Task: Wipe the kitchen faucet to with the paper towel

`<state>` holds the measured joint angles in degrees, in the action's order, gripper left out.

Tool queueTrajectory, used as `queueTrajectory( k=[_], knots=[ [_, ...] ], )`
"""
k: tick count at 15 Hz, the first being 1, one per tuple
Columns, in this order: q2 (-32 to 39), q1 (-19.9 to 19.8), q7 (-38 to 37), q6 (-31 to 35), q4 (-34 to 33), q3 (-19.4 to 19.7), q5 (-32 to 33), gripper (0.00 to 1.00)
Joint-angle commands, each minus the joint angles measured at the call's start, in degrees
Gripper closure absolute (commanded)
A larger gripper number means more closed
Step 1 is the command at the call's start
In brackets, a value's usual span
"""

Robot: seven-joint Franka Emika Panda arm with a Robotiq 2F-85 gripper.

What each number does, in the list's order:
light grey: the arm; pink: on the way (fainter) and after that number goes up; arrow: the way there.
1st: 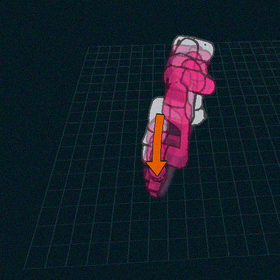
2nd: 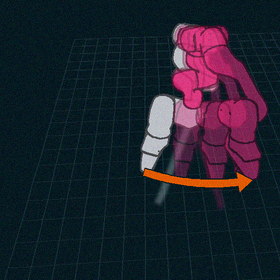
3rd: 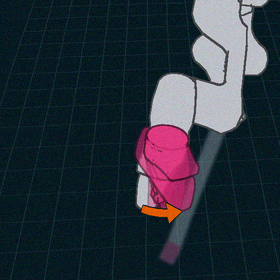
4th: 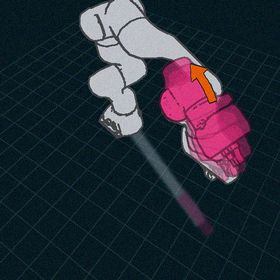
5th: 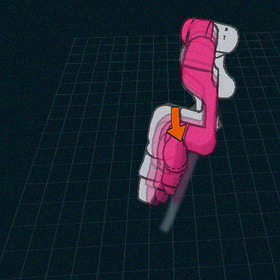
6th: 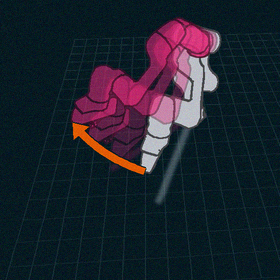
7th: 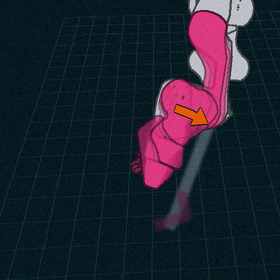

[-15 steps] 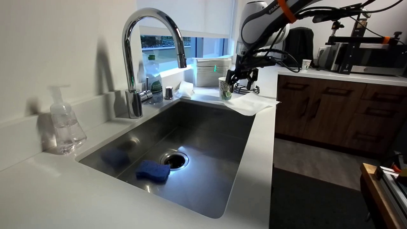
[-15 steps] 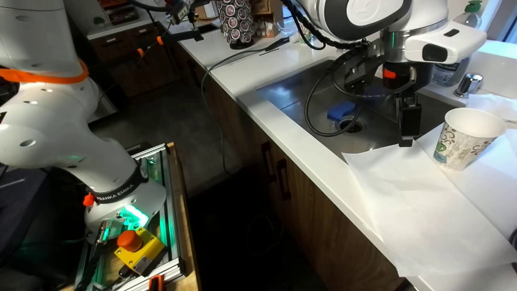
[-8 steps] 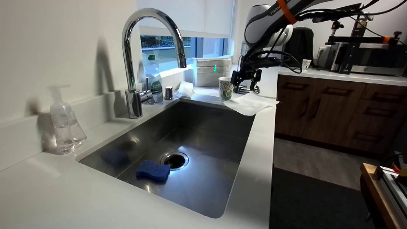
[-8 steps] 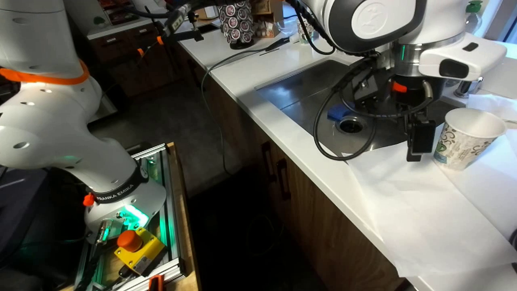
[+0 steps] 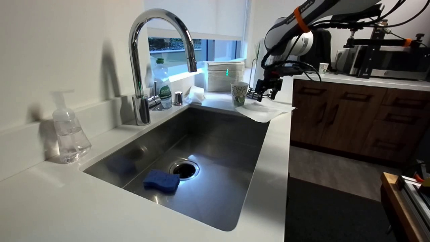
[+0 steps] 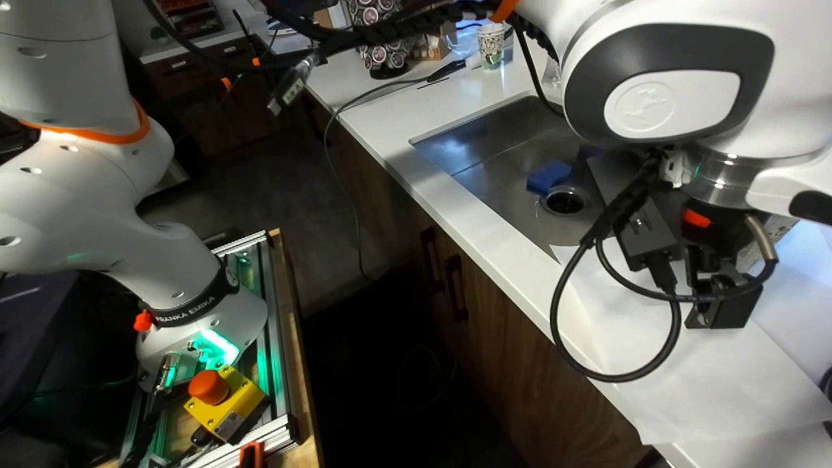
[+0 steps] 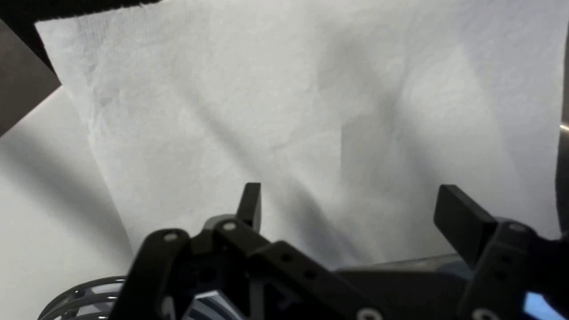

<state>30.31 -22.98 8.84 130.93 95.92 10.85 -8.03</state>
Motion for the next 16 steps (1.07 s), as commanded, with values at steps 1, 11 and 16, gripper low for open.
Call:
queueTrajectory(
  k=[1, 11, 16],
  knots=[
    [2.71, -1.43, 3.85, -1.63, -2.79, -1.25, -0.47, 0.00],
    [4.81, -1.45, 6.23, -1.28, -2.91, -1.27, 0.75, 0.80],
    [4.03, -0.20, 3.83, -3.18, -2.51, -0.39, 2.33, 1.00]
  ],
)
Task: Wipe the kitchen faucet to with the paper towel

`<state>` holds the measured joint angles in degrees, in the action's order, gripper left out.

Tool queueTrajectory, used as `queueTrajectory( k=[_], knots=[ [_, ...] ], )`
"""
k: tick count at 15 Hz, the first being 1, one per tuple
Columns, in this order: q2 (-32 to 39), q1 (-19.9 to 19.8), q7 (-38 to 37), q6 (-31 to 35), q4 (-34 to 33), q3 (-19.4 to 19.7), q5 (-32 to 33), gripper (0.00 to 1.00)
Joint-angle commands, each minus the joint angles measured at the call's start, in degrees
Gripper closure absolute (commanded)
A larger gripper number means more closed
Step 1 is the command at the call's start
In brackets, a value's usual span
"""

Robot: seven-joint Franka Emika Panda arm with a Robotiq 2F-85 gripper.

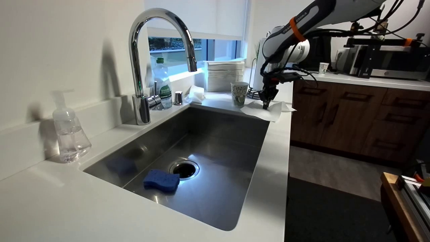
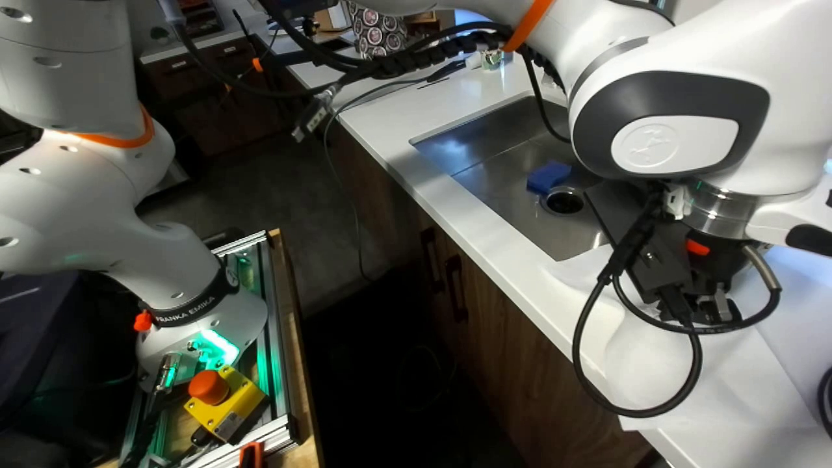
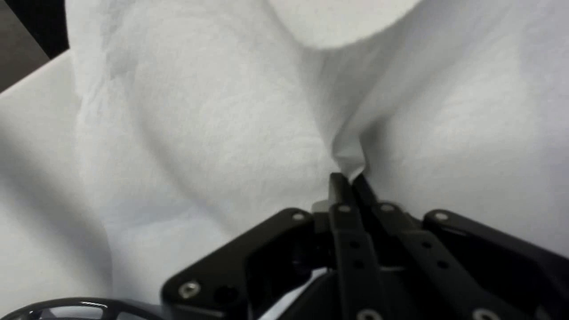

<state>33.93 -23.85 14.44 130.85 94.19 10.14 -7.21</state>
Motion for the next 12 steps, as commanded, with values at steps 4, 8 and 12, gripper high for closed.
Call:
queueTrajectory(
  k=[4, 8, 12],
  knots=[
    [-7.20, 4.45, -10.12, -9.86, 3.70, 2.29, 4.44, 1.00],
    [-15.86, 5.77, -9.55, -23.59, 5.56, 0.52, 3.07, 1.00],
    [-22.79, 6.89, -5.27, -38.48, 4.57, -1.37, -1.83, 1.00]
  ],
)
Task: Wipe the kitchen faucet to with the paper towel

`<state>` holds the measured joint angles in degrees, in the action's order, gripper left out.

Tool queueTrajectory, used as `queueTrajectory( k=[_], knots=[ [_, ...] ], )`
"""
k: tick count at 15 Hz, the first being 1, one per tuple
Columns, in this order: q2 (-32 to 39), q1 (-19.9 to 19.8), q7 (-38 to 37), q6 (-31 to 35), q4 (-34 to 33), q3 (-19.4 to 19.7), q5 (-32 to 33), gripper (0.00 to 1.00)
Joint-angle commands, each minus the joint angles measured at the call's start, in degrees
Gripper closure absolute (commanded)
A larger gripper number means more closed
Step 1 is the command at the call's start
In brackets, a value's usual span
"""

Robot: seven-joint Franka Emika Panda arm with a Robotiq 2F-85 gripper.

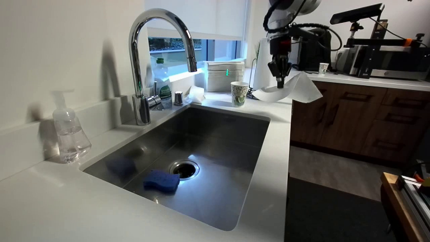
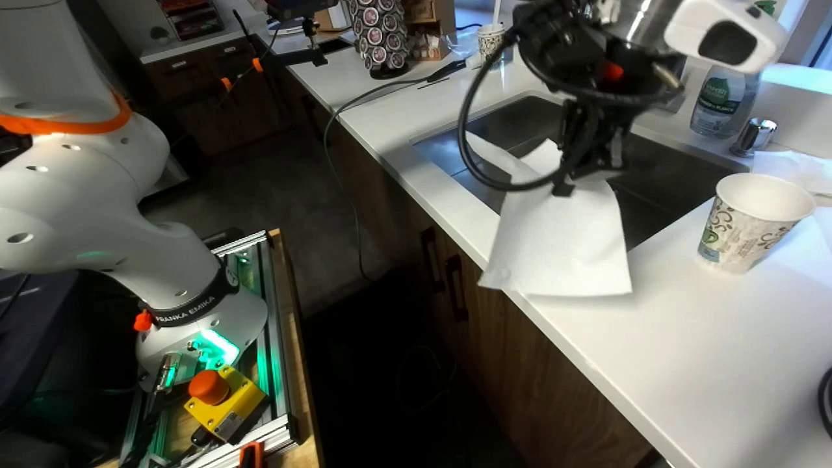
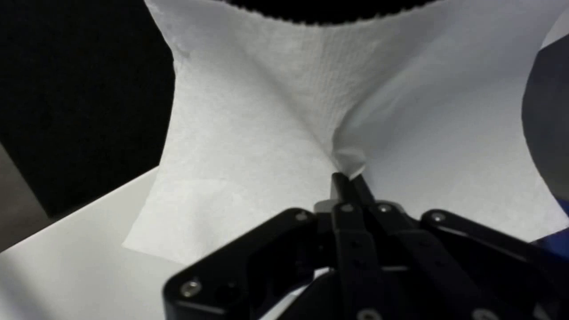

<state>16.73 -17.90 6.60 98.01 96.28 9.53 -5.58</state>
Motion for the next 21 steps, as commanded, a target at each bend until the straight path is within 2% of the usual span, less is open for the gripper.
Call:
queueTrajectory(
  k=[1, 6, 10, 11, 13, 17, 21],
  knots=[
    [-7.32, 1.30, 3.10, -6.41, 2.49, -1.26, -6.67, 1.00],
    [-11.09, 5.44, -0.82, -0.51, 0.80, -3.52, -22.72, 1.00],
    [-12.27, 9.65, -2.76, 9.37, 0.00, -6.19, -33.77, 1.00],
    [-11.61, 8.71, -1.11, 5.33, -0.58, -4.83, -29.72, 0.99],
    [-11.94, 10.21, -2.25, 8.39, -0.63, -5.79, -31.94, 0.99],
    [-11.83, 10.25, -2.16, 9.05, -0.49, -5.69, -33.94, 1.00],
    [-9.40, 11.83, 0.02, 13.69, -3.33, -7.14, -35.58, 1.00]
  ],
)
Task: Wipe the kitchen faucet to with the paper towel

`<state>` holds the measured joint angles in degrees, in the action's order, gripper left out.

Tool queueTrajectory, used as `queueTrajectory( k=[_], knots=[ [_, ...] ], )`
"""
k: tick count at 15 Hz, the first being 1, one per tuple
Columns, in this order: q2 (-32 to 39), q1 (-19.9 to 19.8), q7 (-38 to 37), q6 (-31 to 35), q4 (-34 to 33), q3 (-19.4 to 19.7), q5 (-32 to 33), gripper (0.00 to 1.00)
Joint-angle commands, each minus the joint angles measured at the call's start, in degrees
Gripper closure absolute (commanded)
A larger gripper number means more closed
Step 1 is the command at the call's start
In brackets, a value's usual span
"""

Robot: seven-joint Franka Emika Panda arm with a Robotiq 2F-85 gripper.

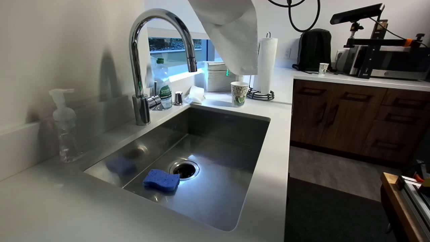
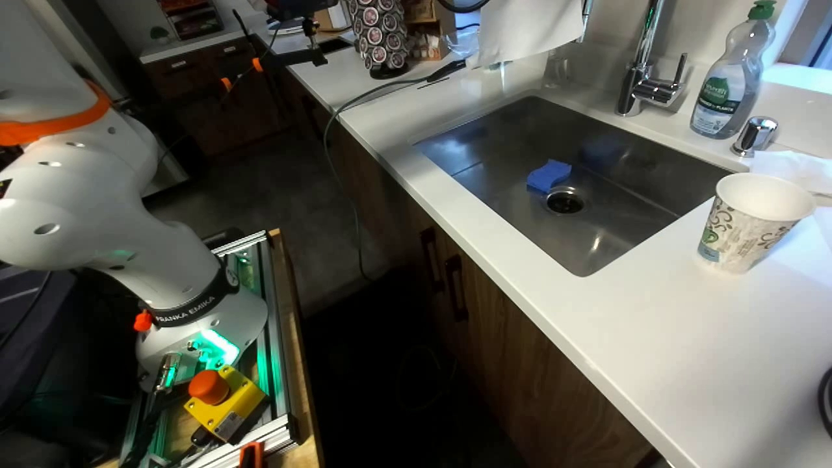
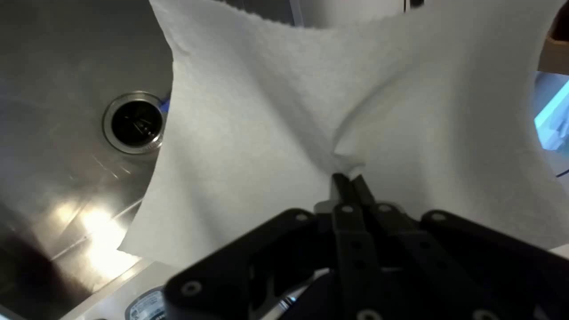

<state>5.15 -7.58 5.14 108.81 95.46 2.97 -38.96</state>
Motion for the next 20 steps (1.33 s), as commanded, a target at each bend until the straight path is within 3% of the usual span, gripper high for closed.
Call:
queueTrajectory(
  k=[1, 10, 20],
  knots=[
    [2.84, 1.95, 2.21, 4.60, -3.27, -0.93, -2.38, 1.00],
    [8.98, 3.78, 12.77, 27.78, -7.84, -4.60, -1.20, 1.00],
    [14.83, 3.85, 17.55, 34.83, -12.66, -8.35, 0.38, 1.00]
  ],
)
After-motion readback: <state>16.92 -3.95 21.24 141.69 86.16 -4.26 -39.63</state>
